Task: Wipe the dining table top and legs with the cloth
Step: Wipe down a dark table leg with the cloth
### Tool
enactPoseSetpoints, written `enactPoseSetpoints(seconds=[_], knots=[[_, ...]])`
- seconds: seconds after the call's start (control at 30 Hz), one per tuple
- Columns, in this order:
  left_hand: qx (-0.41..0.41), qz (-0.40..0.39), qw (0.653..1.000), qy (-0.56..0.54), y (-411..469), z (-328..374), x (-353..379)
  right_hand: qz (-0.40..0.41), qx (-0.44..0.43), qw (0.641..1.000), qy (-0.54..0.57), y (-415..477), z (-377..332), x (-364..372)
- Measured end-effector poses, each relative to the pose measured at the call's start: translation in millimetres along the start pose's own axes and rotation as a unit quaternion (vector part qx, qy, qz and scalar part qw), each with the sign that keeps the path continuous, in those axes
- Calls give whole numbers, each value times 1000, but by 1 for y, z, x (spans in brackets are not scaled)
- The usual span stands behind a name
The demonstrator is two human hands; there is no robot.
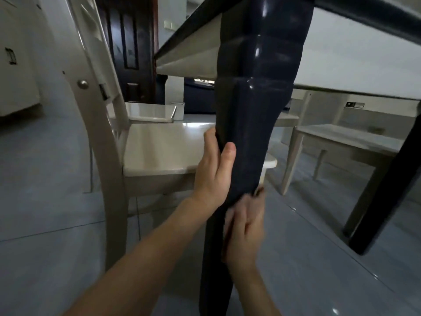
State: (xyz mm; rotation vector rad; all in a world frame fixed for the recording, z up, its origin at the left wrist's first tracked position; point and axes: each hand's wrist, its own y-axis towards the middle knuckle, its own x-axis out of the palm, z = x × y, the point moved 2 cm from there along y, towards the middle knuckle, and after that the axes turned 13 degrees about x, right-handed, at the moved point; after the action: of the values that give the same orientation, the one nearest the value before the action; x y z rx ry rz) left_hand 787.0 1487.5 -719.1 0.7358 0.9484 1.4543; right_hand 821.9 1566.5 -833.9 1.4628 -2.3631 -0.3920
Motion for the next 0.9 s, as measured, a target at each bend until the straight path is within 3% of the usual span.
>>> enactPoseSetpoints(seconds=[0.1, 0.13, 0.2, 0.33, 0.47, 0.57, 0.67, 0.9], knots=[[-12, -15, 1000, -5, 0, 1, 0, 31, 122, 992, -16, -39, 48, -10], [-16, -16, 1000, -7, 0, 1, 0, 34, 124, 992, -13, -45, 45, -10], [-14, -11, 1000, -7, 0, -1, 1, 45, 76, 996, 17, -40, 19, -8], [14, 8, 1000, 0, 1, -8, 3, -11, 5, 998, 60, 8, -36, 0], [17, 9, 1000, -7, 2, -10, 3, 2, -41, 999, 5, 5, -14, 0], [18, 13, 1000, -15, 1, -11, 5, 15, 33, 999, -30, -34, 52, -12], [25, 34, 999, -24, 1, -9, 6, -44, 141, 982, -114, -72, 102, -28], [17, 60, 997, -51, 0, -12, 11, -71, 241, 949, -191, -99, 151, -50]])
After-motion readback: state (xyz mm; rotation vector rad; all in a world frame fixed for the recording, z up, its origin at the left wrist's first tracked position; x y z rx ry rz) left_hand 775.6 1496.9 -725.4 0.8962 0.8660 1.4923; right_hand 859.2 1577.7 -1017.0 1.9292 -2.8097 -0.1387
